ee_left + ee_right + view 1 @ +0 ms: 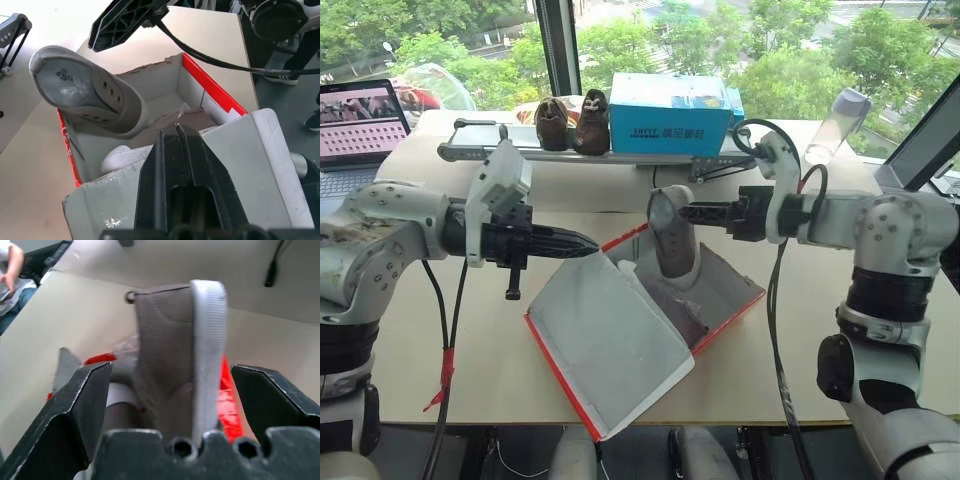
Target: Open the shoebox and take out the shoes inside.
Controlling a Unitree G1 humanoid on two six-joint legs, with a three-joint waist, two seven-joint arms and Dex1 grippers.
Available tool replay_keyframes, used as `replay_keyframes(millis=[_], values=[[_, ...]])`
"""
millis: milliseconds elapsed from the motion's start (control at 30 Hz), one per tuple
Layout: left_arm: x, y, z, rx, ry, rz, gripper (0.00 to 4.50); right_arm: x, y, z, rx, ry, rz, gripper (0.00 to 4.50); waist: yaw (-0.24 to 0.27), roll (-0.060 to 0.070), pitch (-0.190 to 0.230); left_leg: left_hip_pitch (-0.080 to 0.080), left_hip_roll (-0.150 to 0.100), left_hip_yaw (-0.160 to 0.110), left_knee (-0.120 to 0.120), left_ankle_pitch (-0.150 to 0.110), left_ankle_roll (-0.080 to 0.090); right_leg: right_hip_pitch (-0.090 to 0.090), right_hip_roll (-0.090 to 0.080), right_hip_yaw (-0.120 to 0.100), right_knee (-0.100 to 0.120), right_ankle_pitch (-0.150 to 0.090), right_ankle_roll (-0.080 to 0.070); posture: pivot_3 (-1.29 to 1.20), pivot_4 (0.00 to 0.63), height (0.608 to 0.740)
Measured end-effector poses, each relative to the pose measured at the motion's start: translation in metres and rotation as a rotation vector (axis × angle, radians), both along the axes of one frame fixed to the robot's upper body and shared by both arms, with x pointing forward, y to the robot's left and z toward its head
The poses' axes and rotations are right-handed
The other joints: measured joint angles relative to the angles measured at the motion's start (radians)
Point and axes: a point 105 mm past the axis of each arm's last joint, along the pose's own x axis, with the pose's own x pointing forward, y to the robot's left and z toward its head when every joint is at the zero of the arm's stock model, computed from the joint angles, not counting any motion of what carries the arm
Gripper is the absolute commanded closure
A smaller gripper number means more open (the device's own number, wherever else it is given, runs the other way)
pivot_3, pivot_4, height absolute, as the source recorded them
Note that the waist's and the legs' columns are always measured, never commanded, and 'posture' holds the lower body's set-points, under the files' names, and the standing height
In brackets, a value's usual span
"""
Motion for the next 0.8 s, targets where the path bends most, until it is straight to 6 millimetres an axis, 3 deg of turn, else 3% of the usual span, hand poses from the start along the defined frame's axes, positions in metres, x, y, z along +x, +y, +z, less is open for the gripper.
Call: replay_keyframes(millis=[567, 800], values=[[-0.006, 0.005, -0.001, 0.018, -0.006, 0.05, 4.5, 0.034, 0.034, -0.006, 0.103, 0.024, 0.082, 0.02, -0.003, 0.0, 0.0, 0.0, 0.0, 0.0, 0.0, 0.0, 0.0, 0.0, 0.0, 0.0, 0.0, 0.0, 0.0, 0.0, 0.15, 0.74], [-0.007, 0.007, -0.004, 0.02, 0.003, 0.065, 4.5, 0.046, 0.04, -0.019, 0.163, 0.08, 0.051, 2.07, -0.003, 0.0, 0.0, 0.0, 0.0, 0.0, 0.0, 0.0, 0.0, 0.0, 0.0, 0.0, 0.001, 0.0, 0.0, 0.0, 0.15, 0.74]])
